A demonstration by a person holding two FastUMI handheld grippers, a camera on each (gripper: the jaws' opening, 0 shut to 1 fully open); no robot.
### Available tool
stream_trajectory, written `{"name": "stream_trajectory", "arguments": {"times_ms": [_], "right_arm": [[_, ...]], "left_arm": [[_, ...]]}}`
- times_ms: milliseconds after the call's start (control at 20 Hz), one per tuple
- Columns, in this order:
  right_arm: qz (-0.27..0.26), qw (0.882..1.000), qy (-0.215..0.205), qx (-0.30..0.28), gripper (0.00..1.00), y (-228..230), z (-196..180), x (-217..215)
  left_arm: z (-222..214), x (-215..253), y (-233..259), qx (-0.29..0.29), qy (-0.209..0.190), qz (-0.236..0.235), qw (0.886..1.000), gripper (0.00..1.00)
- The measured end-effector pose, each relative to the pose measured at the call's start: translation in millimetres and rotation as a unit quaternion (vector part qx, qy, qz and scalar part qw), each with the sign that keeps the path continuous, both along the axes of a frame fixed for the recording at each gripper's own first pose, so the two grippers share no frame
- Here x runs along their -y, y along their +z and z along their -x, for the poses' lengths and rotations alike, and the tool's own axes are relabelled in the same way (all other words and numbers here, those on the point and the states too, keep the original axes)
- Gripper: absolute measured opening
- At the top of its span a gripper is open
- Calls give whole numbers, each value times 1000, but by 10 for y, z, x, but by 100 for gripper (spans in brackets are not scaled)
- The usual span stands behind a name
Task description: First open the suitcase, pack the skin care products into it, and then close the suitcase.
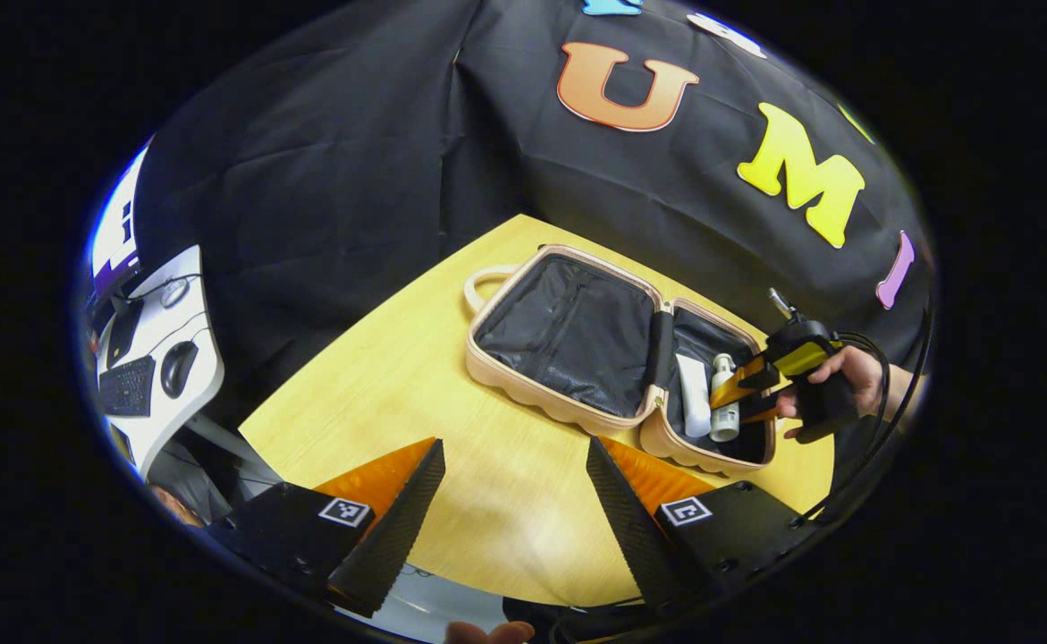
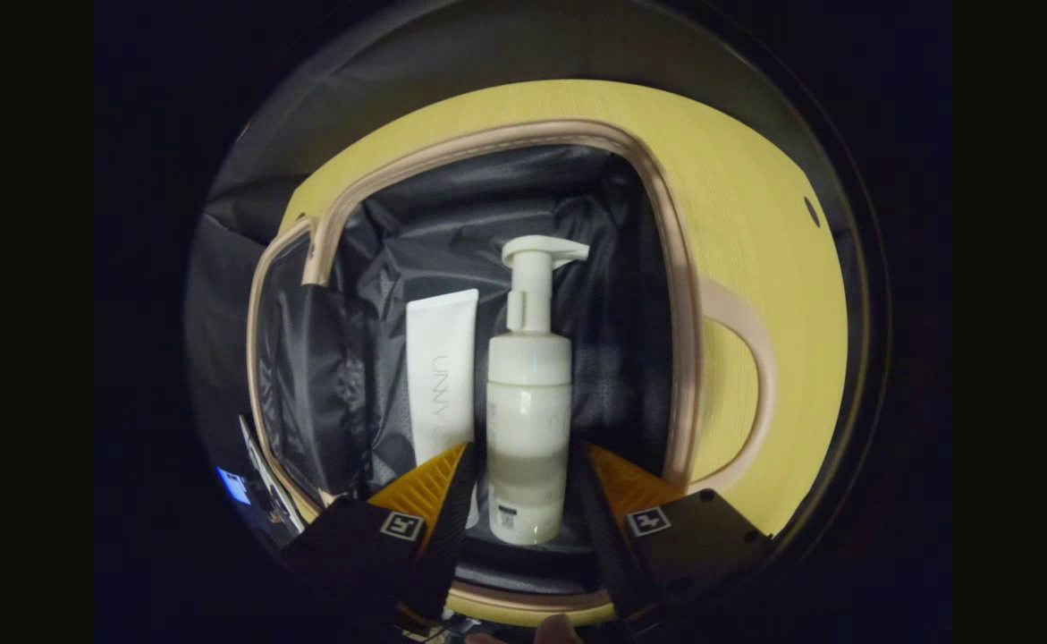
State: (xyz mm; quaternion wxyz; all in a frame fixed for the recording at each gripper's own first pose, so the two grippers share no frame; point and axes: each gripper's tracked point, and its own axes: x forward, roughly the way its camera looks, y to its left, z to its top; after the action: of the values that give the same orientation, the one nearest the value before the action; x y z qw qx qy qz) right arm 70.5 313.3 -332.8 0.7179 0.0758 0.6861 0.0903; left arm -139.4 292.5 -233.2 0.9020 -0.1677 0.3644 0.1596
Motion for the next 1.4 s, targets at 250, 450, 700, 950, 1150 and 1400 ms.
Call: {"name": "stream_trajectory", "arguments": {"times_ms": [250, 450, 700, 950, 1150, 1400], "right_arm": [[-66, 989, 64, 118, 75, 704, 226, 197], [-118, 952, 139, 245, 75, 1369, 503, 415], [-127, 930, 153, 310, 75, 1903, 814, 774], [-115, 926, 136, 332, 75, 2116, 828, 884], [-114, 926, 134, 333, 75, 2221, 818, 830], [-132, 925, 130, 332, 75, 2276, 825, 700]], "left_arm": [[-380, -146, 32, 69, -34, 34, 996, 100], [-896, -491, 98, 170, -12, 185, 968, 97], [-1470, -1090, -283, 209, 43, 365, 906, 98], [-1888, -1417, -726, 216, 80, 435, 870, 98], [-2120, -1407, -868, 221, 80, 456, 858, 98], [-2398, -1240, -891, 206, 67, 485, 847, 100]]}}
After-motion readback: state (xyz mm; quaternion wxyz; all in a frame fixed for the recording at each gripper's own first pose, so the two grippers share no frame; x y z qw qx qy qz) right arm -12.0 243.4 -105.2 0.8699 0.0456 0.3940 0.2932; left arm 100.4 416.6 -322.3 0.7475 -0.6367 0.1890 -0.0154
